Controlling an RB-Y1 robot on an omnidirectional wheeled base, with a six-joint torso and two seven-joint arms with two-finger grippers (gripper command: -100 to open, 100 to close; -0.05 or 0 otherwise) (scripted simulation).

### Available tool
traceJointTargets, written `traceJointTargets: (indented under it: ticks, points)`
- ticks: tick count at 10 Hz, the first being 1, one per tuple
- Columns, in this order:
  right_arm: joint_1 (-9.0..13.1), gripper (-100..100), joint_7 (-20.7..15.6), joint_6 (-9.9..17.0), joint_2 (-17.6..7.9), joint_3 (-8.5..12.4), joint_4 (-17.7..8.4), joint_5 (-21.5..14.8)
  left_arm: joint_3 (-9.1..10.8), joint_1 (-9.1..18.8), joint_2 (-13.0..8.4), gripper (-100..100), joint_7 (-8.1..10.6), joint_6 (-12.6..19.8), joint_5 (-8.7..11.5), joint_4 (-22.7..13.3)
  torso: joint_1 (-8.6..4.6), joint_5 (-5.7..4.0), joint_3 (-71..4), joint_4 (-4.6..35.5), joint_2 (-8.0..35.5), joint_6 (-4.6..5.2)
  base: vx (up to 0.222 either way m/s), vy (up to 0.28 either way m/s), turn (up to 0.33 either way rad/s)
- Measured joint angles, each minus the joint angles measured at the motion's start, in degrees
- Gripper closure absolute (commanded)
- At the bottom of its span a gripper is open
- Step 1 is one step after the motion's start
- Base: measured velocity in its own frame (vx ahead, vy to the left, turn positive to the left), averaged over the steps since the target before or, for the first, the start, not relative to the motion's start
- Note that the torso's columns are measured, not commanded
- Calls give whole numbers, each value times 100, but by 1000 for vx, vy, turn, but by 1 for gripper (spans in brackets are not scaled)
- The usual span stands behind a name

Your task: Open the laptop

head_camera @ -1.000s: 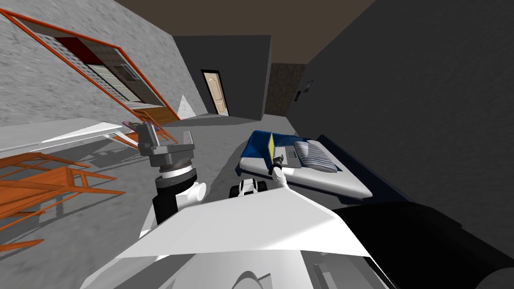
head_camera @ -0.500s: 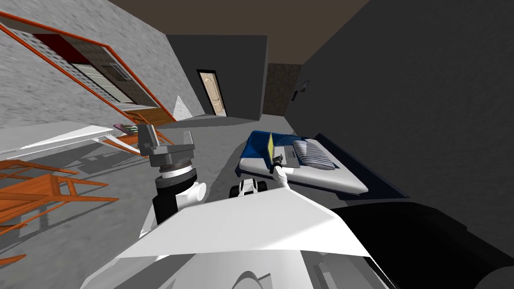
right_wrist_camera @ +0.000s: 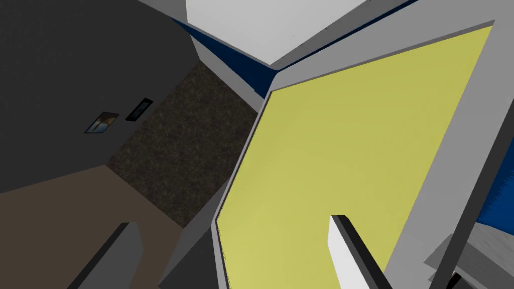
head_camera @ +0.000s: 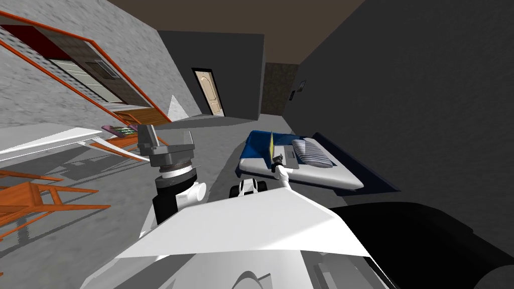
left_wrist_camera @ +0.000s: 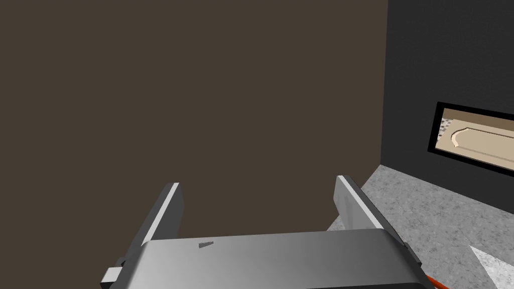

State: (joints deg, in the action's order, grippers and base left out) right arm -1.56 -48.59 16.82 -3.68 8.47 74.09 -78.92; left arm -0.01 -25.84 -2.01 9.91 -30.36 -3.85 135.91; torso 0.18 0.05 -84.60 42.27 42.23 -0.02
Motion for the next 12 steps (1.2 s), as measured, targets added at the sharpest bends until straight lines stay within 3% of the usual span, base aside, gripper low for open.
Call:
traceJointTargets:
  ticks: [1, 3, 6, 7, 8, 9, 12]
  points:
    - [9, -100, -165, -164, 6, 152, -9, 127, 0, 0, 0, 0, 0, 0, 0, 0, -16, -4, 2, 1, 3, -1, 13, 18, 21]
    - [22, -100, -450, -460, 10, 246, -12, 180, 1, 0, -1, 0, 0, 0, 0, 0, -34, -17, 4, -1, 4, -9, 16, 20, -113]
    - [171, -100, -830, -963, 120, 768, -159, 547, 0, 0, 0, 0, 0, 0, 0, 0, -8, -9, -2, -2, -4, -14, 23, 54, -43]
    - [195, -100, -984, -1129, 119, 836, -178, 630, 0, 0, -1, 0, 0, 0, 0, 0, -21, -13, 4, 1, 5, -14, -5, 0, 15]
    - [143, -100, -1176, -1178, 40, 679, -111, 845, 1, 0, -1, 0, 0, 0, 0, 0, -25, -12, 7, 3, 11, -9, -5, -5, 7]
    - [159, -100, -1259, -1284, 91, 751, -129, 780, 1, 1, -1, 0, 0, 0, 0, 0, -22, -9, 7, 3, 10, -2, 10, 60, -258]
    - [325, -100, -1734, -1779, 254, 1297, -286, 1174, 0, 0, 0, 0, 0, 0, 0, 0, -15, -6, -1, 0, -3, -7, 19, 58, -28]
